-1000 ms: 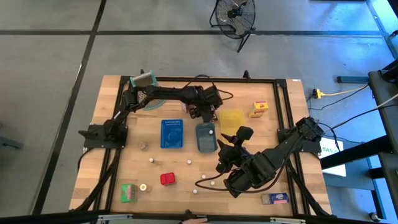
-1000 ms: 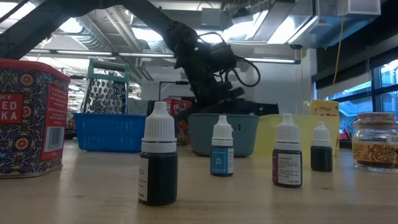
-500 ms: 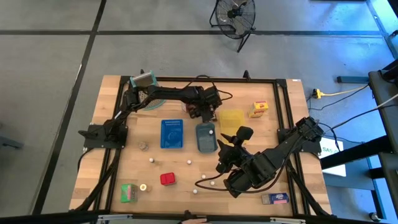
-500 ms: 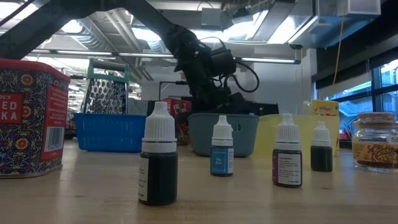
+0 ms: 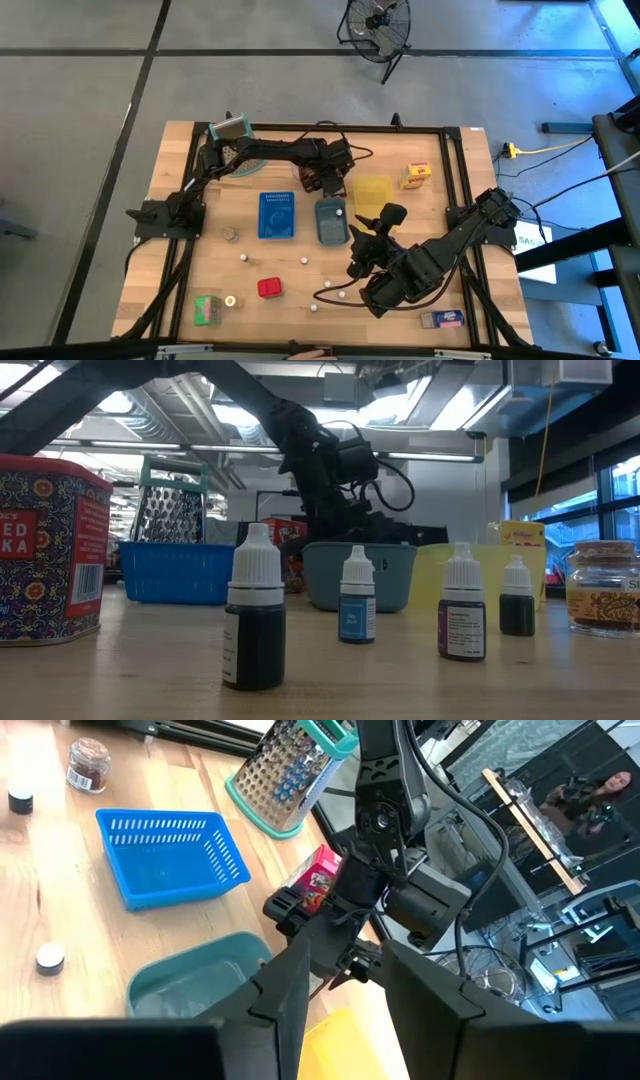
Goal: Pick & Place Kitchen Items
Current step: Put the orange seasoning pack into the blue bin
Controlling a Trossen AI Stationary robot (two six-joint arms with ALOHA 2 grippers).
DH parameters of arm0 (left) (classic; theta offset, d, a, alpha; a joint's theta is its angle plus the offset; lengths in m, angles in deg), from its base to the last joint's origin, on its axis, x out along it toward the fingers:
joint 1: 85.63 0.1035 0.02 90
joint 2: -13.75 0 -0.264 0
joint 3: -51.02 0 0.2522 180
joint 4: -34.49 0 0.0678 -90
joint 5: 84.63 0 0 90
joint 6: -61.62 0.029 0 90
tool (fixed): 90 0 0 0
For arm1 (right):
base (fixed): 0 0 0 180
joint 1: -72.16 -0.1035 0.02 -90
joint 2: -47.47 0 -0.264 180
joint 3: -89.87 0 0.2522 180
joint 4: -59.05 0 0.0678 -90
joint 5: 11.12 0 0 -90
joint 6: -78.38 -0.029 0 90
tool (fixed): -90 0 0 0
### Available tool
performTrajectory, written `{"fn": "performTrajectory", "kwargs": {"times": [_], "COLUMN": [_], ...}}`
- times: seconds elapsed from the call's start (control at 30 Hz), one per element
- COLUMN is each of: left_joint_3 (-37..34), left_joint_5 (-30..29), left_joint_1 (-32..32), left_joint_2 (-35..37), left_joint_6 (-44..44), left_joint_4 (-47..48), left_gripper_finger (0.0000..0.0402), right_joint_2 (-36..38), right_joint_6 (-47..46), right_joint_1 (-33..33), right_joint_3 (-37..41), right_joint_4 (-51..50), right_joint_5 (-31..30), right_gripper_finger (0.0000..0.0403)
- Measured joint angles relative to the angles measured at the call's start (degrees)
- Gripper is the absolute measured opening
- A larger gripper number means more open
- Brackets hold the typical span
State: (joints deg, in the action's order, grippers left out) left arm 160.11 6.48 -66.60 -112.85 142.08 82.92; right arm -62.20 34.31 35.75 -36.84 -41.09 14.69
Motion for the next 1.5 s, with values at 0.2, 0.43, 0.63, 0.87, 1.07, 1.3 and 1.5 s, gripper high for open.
{"fn": "performTrajectory", "kwargs": {"times": [0.2, 0.43, 0.63, 0.87, 1.07, 1.3, 1.5], "left_joint_3": [0.0, -0.07, -0.12, -0.11, 0.12, 0.13, 0.13], "left_joint_5": [0.03, 0.03, -0.12, -3.28, -6.69, -8.54, -11.49], "left_joint_1": [0.26, 0.26, 0.26, 0.26, 0.21, -0.59, -1.89], "left_joint_2": [0.0, 0.0, -0.16, -0.17, -0.8, -0.98, -0.96], "left_joint_6": [-3.4, -3.57, -7.2, -7.9, -7.9, -8.78, -9.0], "left_joint_4": [0.03, -0.84, -3.4, -2.97, -1.21, 0.45, 4.75], "left_gripper_finger": [0.0306, 0.0306, 0.0306, 0.0306, 0.0306, 0.0306, 0.0306], "right_joint_2": [0.0, 0.0, 0.0, 0.0, 0.0, 0.0, 0.0], "right_joint_6": [0.0, 0.02, 0.02, 0.02, 0.01, 0.02, 0.02], "right_joint_1": [0.0, 0.0, 0.02, 0.02, 0.02, 0.02, 0.02], "right_joint_3": [0.0, 0.0, 0.0, 0.0, 0.0, 0.0, 0.0], "right_joint_4": [0.47, 0.5, 0.51, 0.51, 0.52, 0.95, 1.17], "right_joint_5": [0.03, 1.32, 1.4, 1.4, 1.39, 1.4, 1.41], "right_gripper_finger": [0.0131, 0.0131, 0.0131, 0.0131, 0.0131, 0.0131, 0.0131]}}
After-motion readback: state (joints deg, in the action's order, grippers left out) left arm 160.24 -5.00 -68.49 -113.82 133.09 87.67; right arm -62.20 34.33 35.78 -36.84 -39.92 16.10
